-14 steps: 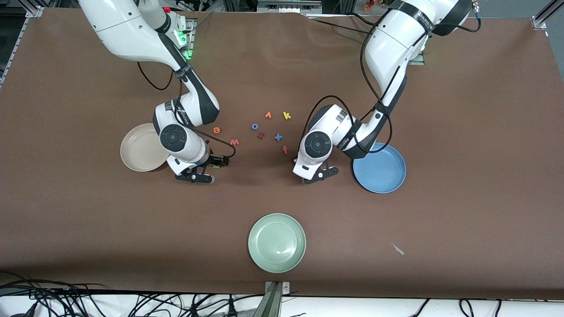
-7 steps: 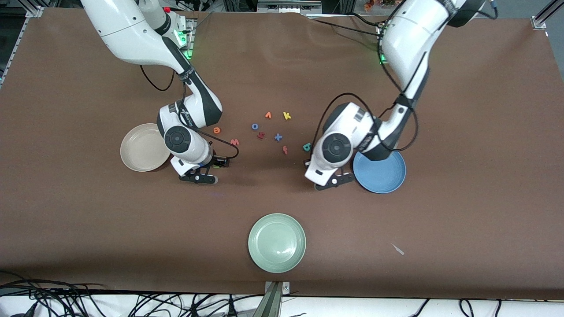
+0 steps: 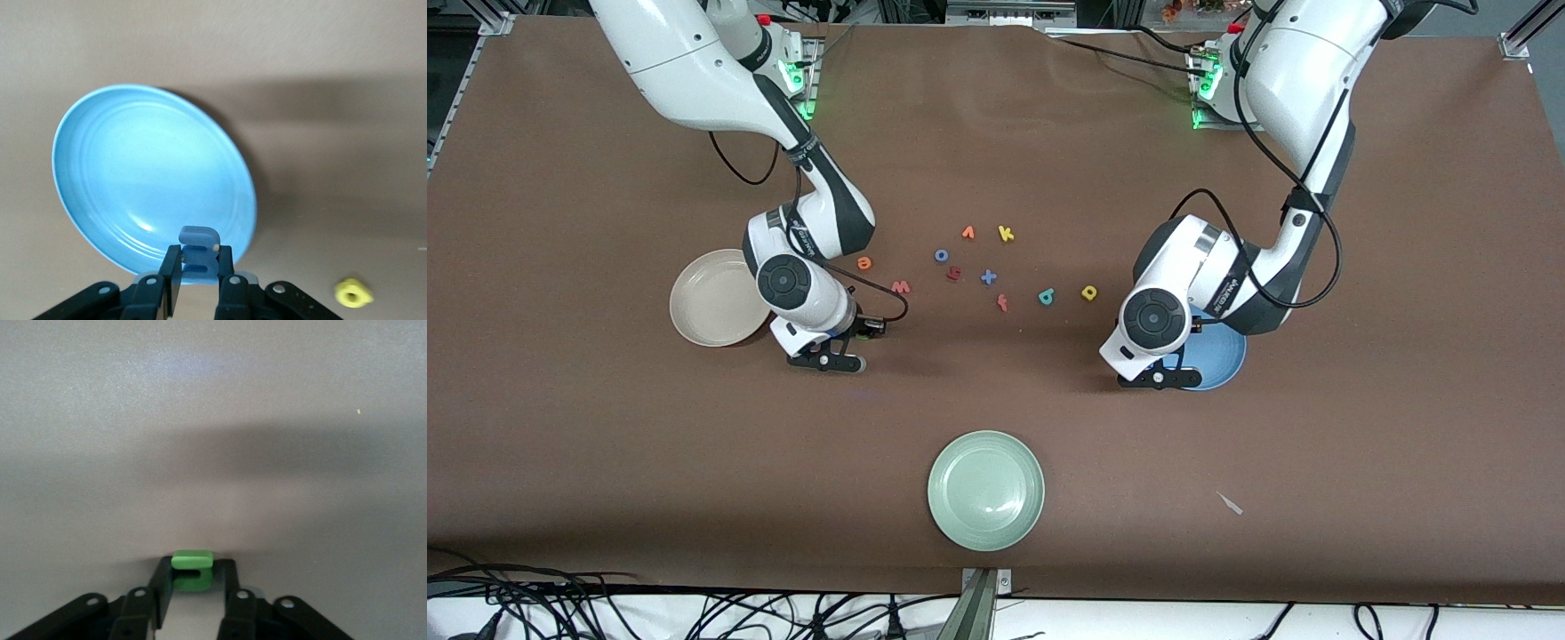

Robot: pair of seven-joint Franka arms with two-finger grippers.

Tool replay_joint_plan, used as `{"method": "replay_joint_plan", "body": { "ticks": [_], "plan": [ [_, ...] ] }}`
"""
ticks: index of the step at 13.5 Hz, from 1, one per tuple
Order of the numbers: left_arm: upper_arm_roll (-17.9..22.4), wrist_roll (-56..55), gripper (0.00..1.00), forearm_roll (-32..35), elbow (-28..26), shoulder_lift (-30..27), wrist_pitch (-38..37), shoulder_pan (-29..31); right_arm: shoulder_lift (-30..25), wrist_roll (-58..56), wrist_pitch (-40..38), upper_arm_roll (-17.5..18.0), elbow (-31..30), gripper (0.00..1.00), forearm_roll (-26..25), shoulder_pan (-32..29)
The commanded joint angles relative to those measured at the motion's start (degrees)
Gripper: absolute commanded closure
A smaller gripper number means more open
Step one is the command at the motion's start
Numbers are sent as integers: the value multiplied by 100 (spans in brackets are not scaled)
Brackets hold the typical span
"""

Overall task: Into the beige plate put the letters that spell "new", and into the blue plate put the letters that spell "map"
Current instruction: 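Drop the blue m onto the blue plate while the right gripper lifts the u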

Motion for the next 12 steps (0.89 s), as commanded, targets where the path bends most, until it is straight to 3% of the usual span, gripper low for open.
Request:
{"method": "replay_joint_plan", "body": {
  "ticks": [1,5,6,7,8,10,12],
  "plan": [
    [-53,860,100,155,-418,-175,137,402,113,42,44,-13,119,70,115,43],
    [-71,1144,100,147,-1481,-421,1419,650,105,-46,-44,-13,260,74,115,43],
    [-71,1144,86,147,-1465,-422,1421,650,104,-46,-70,-13,286,76,115,43],
    [-71,1144,53,147,-1456,-430,1412,650,78,-55,-114,-13,295,76,115,51],
    [-71,1144,2,147,-1430,-509,1404,632,61,-55,-253,-13,356,76,106,52],
    [-114,1109,0,59,-1168,-658,1142,536,34,-142,-692,-22,532,76,106,34],
    [-465,1013,0,50,-816,-659,711,509,-193,-448,-1131,-48,489,76,88,25]
  ]
}}
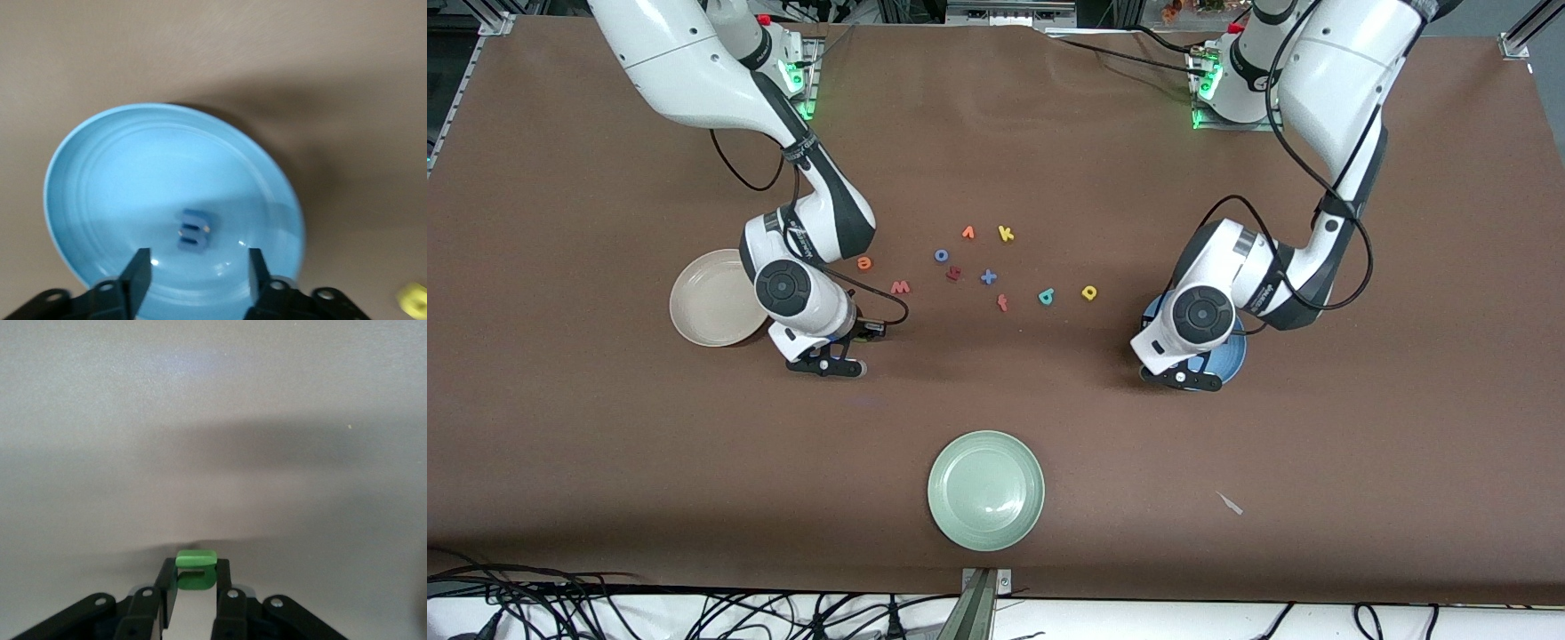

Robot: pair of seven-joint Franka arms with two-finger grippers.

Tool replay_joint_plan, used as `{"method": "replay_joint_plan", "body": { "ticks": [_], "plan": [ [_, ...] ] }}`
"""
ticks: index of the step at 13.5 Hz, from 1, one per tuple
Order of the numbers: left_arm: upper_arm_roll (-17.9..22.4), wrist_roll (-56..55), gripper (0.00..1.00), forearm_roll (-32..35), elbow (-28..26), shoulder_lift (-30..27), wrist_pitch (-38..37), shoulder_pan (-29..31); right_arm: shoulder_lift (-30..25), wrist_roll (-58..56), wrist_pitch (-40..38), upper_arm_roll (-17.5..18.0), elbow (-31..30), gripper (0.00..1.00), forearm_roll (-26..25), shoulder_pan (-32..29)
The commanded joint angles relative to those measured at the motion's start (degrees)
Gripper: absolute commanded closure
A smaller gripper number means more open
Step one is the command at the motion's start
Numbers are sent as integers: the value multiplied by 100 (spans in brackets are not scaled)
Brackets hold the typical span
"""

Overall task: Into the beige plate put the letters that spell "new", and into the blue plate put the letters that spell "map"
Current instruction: 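Release the green u onto the white plate with the right gripper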

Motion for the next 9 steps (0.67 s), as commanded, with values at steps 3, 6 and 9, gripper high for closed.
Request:
{"method": "replay_joint_plan", "body": {
  "ticks": [3,6,9],
  "plan": [
    [-518,-1196,0,-453,236,-143,-432,-158,-529,-854,-720,-248,-246,76,1,4],
    [-536,-2944,0,-534,210,14,-336,-500,-915,-1224,-649,-424,-773,76,-218,4],
    [-536,-4020,0,-1087,-166,68,417,-633,-1443,-1838,-395,-730,-1476,76,-307,4]
  ]
}}
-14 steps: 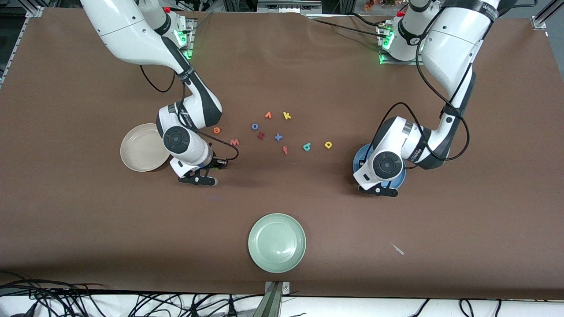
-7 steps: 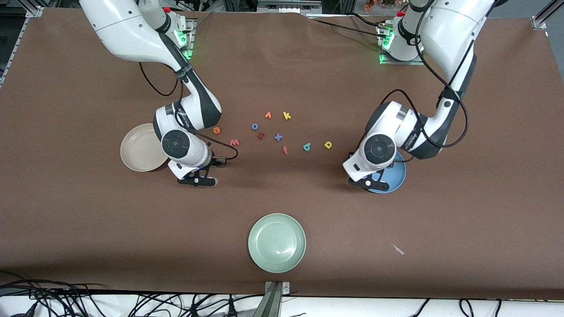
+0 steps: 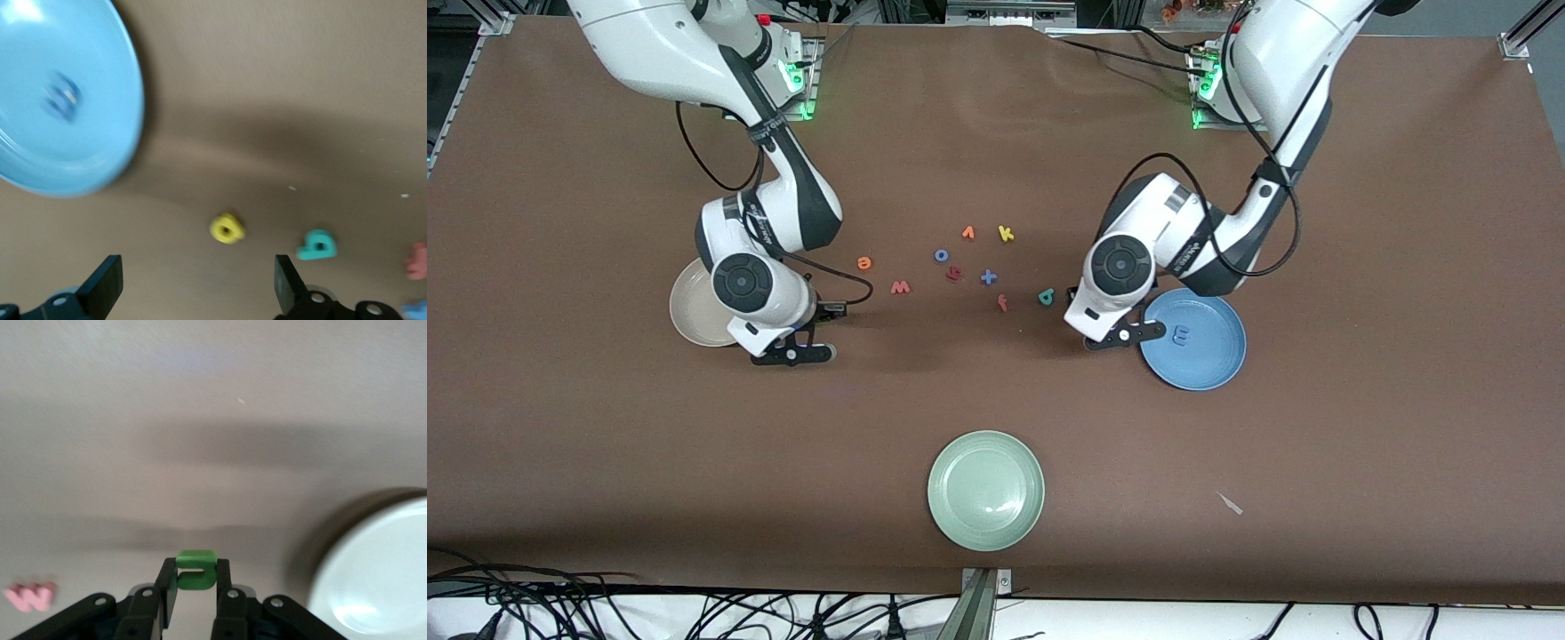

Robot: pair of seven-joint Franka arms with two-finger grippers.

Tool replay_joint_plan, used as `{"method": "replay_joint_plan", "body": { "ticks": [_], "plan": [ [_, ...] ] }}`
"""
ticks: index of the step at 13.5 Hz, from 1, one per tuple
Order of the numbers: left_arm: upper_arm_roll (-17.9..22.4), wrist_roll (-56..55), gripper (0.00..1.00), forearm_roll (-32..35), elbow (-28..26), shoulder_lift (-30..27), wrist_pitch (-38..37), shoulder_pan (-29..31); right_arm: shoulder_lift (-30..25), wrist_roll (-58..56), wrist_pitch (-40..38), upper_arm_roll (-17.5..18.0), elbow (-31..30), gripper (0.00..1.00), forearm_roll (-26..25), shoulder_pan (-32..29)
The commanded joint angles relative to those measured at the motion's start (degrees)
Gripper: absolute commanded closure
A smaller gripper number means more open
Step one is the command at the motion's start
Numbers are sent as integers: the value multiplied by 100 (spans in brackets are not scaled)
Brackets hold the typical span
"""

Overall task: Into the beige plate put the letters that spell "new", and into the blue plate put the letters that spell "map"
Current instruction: 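Release the green u onto the white plate with the right gripper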

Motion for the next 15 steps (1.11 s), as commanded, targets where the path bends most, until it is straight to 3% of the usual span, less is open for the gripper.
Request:
{"method": "replay_joint_plan", "body": {
  "ticks": [1,6,8,9,10,12,15],
  "plan": [
    [14,-749,0,-262,-406,1,676,-11,-758,-802,288,-375,-942,76,-85,10],
    [14,-1023,0,-262,-1337,-113,1783,-2,-1234,-1930,1428,-1026,-2190,76,-77,10],
    [14,-1032,0,-262,-1594,-175,2119,42,-1217,-2446,1712,-1289,-2402,76,-59,10],
    [14,-1041,5,-262,-1595,-175,2120,51,-1217,-2589,1704,-1369,-2429,74,-50,10],
    [14,-1041,13,-262,-1595,-184,2120,51,-1191,-2625,1695,-1378,-2430,66,-42,2],
    [14,-1067,34,-262,-1647,-184,2120,42,-1120,-2538,1660,-1378,-2421,0,11,-7],
    [23,-1059,44,-245,-1665,-175,2129,77,-1243,-2066,1476,-1300,-2386,0,134,1]
  ]
}}
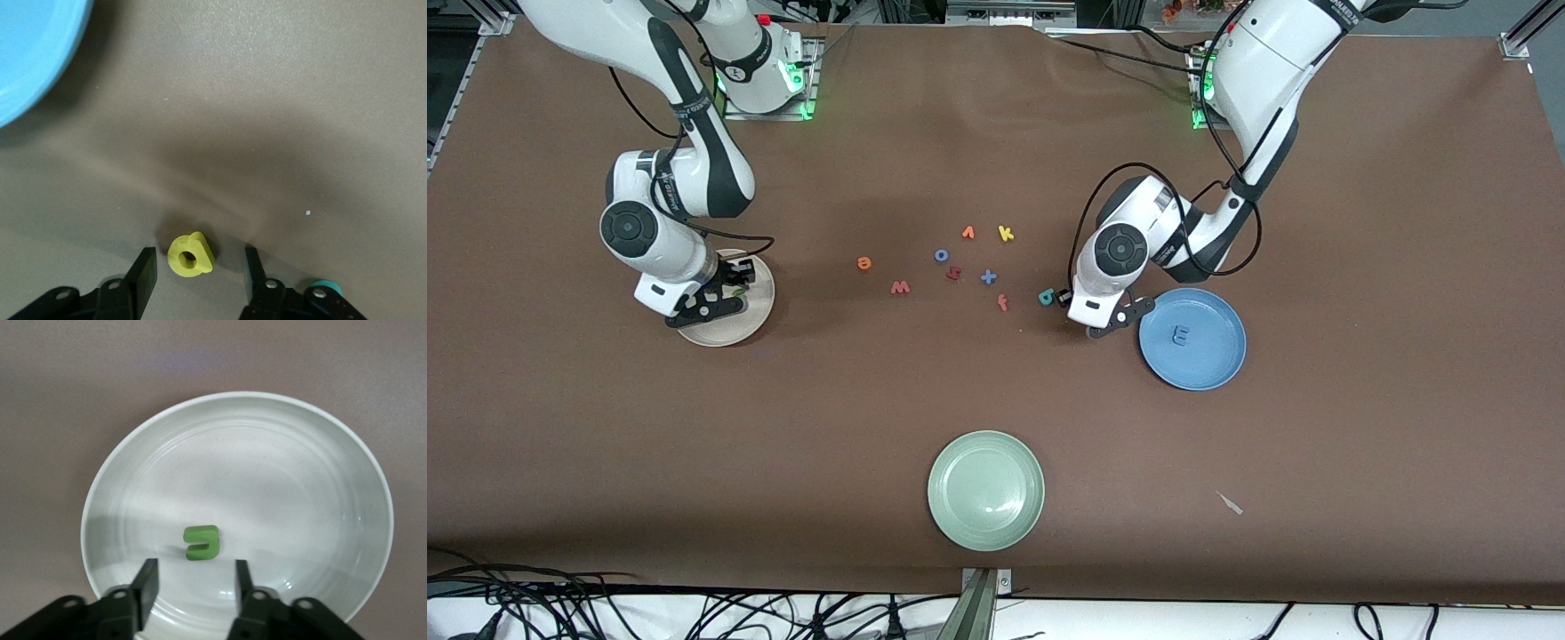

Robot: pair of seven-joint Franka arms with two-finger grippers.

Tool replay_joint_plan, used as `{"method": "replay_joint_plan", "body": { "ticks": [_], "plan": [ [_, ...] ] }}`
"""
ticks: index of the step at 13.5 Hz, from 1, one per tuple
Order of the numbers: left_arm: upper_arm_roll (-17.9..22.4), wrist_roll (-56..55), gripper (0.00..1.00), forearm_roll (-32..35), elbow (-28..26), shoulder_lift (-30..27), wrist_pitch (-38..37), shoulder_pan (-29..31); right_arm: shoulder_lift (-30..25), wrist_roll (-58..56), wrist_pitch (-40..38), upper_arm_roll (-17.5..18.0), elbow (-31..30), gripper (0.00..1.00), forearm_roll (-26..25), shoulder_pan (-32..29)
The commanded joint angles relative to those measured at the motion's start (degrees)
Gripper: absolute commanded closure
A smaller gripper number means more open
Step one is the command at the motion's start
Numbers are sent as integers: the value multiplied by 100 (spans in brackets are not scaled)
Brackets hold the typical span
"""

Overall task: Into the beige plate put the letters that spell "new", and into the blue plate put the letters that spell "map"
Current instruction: 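Release the green u onto the white plate with the right gripper, then grasp the yellow letter with the left gripper while the right gripper grasps the e, then drop the yellow letter onto the blue plate while the right gripper carries the e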

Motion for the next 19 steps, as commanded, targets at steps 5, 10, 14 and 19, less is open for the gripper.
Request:
{"method": "replay_joint_plan", "body": {
  "ticks": [5,10,14,19],
  "plan": [
    [16,-12,45,-93,-310,-208,63,77,-296,2288,-69,1056,-18,0,408,24],
    [16,-12,89,-93,-319,-199,89,60,-296,3548,97,1848,-62,0,417,41],
    [16,111,91,-67,-179,-453,-199,77,-51,3919,580,2139,-89,0,382,85],
    [95,1601,91,-49,666,-690,-1800,550,353,3919,1029,2148,-89,0,382,339]
  ]
}}
